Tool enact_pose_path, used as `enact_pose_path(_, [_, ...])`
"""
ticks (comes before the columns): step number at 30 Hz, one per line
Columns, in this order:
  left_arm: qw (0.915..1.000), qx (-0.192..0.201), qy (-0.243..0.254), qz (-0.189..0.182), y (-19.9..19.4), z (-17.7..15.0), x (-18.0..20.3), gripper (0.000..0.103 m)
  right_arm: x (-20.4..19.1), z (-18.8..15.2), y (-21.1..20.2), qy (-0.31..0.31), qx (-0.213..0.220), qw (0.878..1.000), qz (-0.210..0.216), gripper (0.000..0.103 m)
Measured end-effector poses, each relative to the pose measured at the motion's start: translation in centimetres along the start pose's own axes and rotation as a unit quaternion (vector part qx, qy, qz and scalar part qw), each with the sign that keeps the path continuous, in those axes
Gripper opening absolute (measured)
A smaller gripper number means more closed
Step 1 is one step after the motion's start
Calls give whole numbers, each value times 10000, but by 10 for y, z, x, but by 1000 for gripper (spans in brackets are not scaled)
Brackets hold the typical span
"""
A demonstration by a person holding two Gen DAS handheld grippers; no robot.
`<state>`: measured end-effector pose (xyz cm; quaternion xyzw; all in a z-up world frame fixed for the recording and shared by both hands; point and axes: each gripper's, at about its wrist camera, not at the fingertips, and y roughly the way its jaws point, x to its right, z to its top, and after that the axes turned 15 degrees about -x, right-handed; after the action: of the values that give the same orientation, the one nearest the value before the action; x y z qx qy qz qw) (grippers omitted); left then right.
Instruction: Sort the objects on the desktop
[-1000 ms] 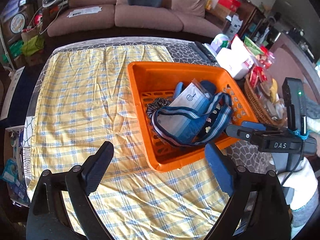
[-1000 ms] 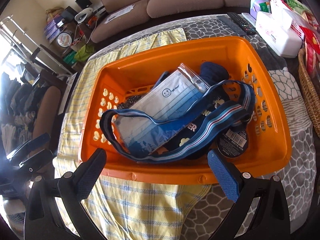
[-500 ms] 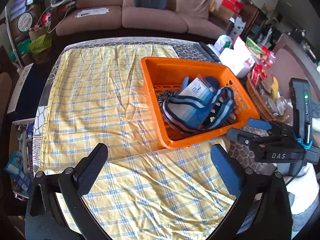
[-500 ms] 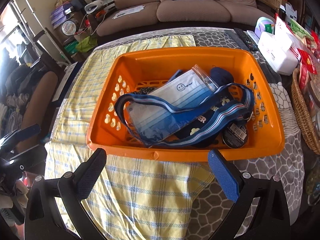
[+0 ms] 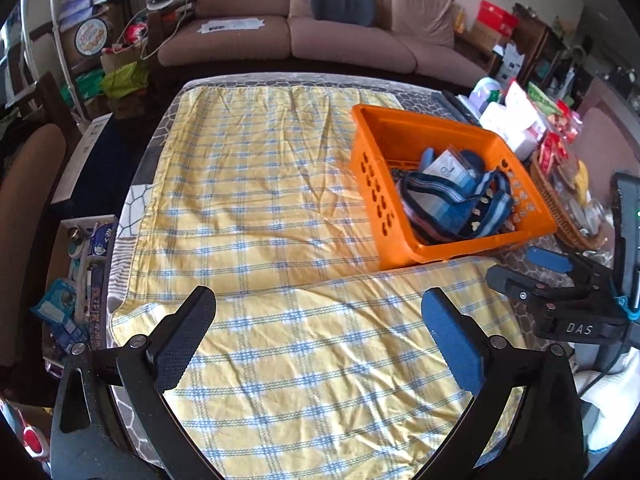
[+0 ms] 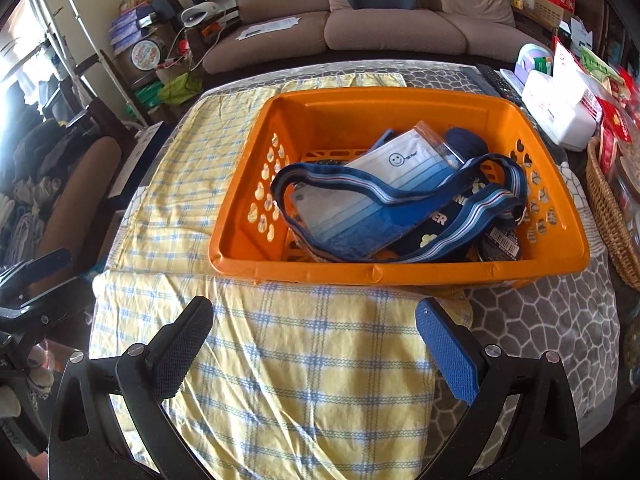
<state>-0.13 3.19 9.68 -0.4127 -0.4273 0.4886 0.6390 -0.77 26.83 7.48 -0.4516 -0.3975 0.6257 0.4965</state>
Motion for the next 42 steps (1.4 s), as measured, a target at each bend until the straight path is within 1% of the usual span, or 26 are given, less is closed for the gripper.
enact_pose_path(6, [9988,-73,-435,207,20,-17,-35,103,-20,-12,18,-77,71,9999,-43,103])
enact_pose_path(11, [9975,-46,-622,317,37,-27,-48,103,-29,-17,34,26,217,9996,-162,103])
enact_pose_path(15, [9962,-66,-729,478,51,-31,-53,103,-38,-16,44,89,305,9991,-281,103])
enact_pose_path(25, [9955,-174,-685,636,80,-28,-49,103,-59,-13,78,163,199,9987,-444,103])
enact_pose_path(29, [9951,-207,-681,689,88,-24,-50,103,-57,-14,83,272,256,9978,-553,103])
enact_pose_path(31, [9946,-176,-611,817,91,-22,-49,103,-60,-14,84,168,272,9972,-677,103])
enact_pose_path(34, [9948,-106,-575,840,93,-20,-48,103,-64,-14,88,41,270,9959,-866,103])
enact_pose_path(37, [9944,-17,-607,869,94,-21,-47,103,-63,-16,88,97,364,9953,-896,103])
enact_pose_path(42, [9939,239,-600,890,93,-28,-46,103,-63,-20,88,109,531,9942,-934,103])
